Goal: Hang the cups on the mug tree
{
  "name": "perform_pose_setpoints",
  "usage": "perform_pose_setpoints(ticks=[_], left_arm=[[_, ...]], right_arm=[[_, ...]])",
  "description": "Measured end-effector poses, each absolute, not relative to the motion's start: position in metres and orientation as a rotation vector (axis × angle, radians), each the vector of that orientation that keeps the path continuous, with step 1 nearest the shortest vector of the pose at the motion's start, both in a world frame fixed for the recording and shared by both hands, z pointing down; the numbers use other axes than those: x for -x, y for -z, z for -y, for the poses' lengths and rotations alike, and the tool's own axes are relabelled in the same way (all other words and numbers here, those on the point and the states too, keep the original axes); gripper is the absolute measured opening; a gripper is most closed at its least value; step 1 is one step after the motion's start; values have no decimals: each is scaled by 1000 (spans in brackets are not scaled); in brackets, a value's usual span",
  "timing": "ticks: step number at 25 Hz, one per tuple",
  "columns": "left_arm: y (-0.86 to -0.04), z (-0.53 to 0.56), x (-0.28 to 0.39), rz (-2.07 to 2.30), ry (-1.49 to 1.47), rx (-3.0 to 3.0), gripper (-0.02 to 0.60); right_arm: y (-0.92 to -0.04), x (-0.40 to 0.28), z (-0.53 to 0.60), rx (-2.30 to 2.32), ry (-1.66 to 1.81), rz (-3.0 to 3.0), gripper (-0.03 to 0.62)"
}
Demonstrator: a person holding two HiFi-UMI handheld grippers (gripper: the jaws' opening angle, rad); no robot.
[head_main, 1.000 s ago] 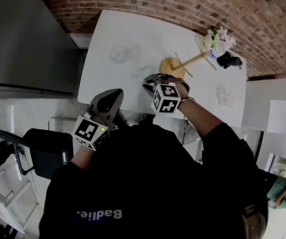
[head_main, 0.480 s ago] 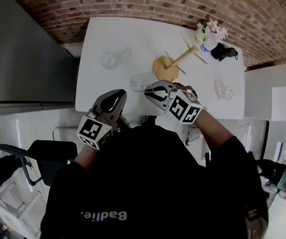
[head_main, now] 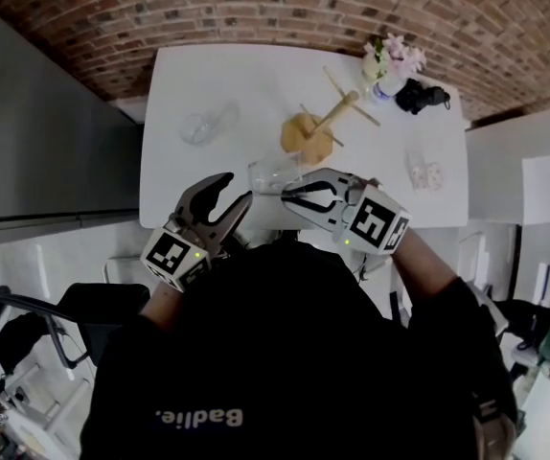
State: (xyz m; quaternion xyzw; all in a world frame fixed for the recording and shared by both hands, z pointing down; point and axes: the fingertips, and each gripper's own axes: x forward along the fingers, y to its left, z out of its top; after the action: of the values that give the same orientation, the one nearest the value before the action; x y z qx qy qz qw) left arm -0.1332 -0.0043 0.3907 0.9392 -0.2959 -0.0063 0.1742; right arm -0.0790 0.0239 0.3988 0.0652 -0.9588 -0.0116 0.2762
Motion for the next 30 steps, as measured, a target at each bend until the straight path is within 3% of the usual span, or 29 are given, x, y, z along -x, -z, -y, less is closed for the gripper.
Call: perform_pose_setpoints(ticks=[6,13,30], left_arm=[[-368,0,114,651,144,-2719,286],[-354,-1,90,486,194,-2709,347],[-355,3,93,535,165,-2714,311]], right_arm=[[-368,70,-29,-110,-49,2738,46],[-352,61,-25,-69,-183,2874,46],[-355,70,-28,20,-378,2944,46]])
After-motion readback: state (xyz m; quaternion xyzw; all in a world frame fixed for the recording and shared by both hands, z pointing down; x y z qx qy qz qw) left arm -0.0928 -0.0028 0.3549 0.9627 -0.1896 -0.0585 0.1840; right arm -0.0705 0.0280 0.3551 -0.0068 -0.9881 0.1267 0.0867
